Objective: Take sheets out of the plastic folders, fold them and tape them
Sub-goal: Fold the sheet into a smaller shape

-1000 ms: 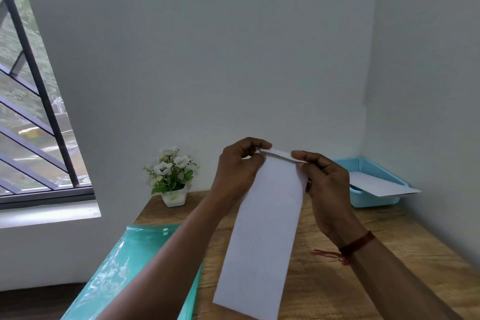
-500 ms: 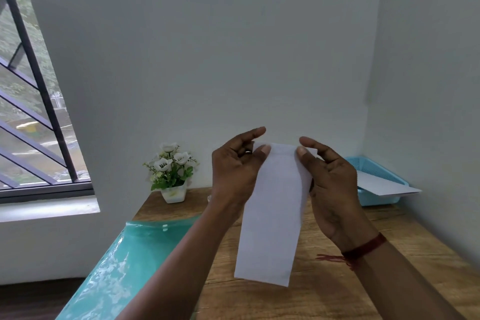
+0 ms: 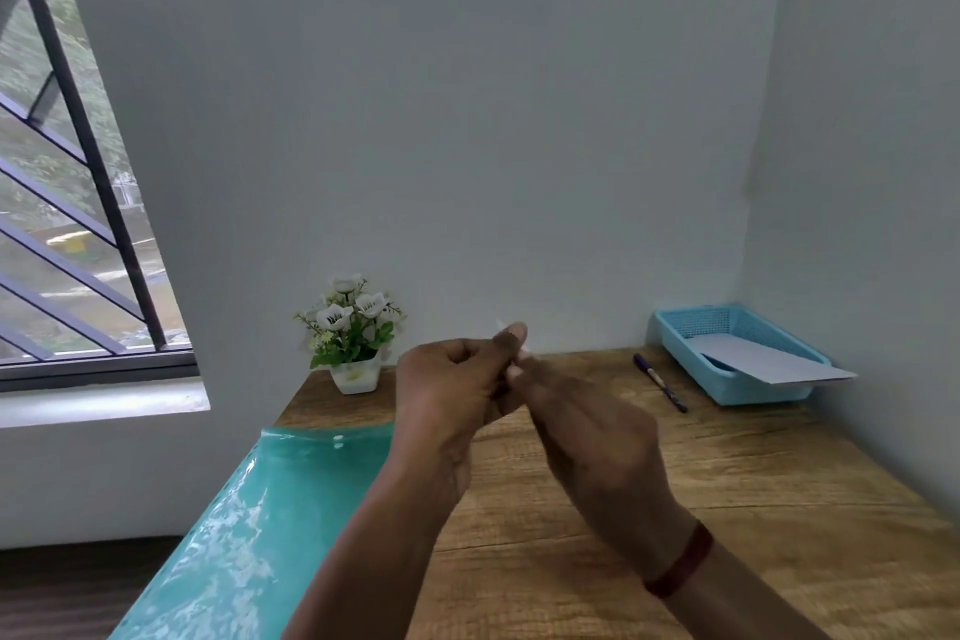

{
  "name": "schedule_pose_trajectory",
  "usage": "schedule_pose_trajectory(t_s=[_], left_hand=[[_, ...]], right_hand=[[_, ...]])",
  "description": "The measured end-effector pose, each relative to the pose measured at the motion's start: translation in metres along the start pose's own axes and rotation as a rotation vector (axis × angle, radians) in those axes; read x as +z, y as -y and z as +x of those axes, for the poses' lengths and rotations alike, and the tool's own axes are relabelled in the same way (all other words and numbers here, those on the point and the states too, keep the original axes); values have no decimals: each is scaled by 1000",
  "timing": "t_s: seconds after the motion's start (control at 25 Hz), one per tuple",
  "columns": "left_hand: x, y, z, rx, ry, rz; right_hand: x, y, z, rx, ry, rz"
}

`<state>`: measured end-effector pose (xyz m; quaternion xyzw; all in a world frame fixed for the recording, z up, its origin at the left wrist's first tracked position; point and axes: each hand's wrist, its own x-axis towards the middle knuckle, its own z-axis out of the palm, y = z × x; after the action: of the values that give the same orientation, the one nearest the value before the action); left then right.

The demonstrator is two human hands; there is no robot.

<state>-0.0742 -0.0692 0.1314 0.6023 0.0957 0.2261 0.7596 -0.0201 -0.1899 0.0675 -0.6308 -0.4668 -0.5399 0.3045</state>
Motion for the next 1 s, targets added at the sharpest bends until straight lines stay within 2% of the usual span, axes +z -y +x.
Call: schedule_pose_trajectory(t_s=[0.08,0.16,0.32,0.44,0.56,0.76,0.88,0.96,1.0], left_hand=[[-18,14,7,-108,-29,3],[-35,26,12,-204,-66,58],[-58,51,21,-321,-131,256],[-68,79,27,-276,-212,537],[-75,101,31,-168,-247,768],[-74,115,30,21,-207,1120],[-67,120,18,285,-35,1602],[-59,127,13,428,126,1620],[-54,129,12,424,208,1520]], right_hand=[[9,8,-18,15,123,49],[12,16,-32,108,243,133],[14,23,-48,447,754,122],[19,10,-59,575,1041,83],[24,0,-67,659,1227,66],[34,0,-78,677,1288,24],[38,2,-81,647,1281,-20],[40,3,-84,584,1279,-60],[40,3,-85,539,1299,-80]])
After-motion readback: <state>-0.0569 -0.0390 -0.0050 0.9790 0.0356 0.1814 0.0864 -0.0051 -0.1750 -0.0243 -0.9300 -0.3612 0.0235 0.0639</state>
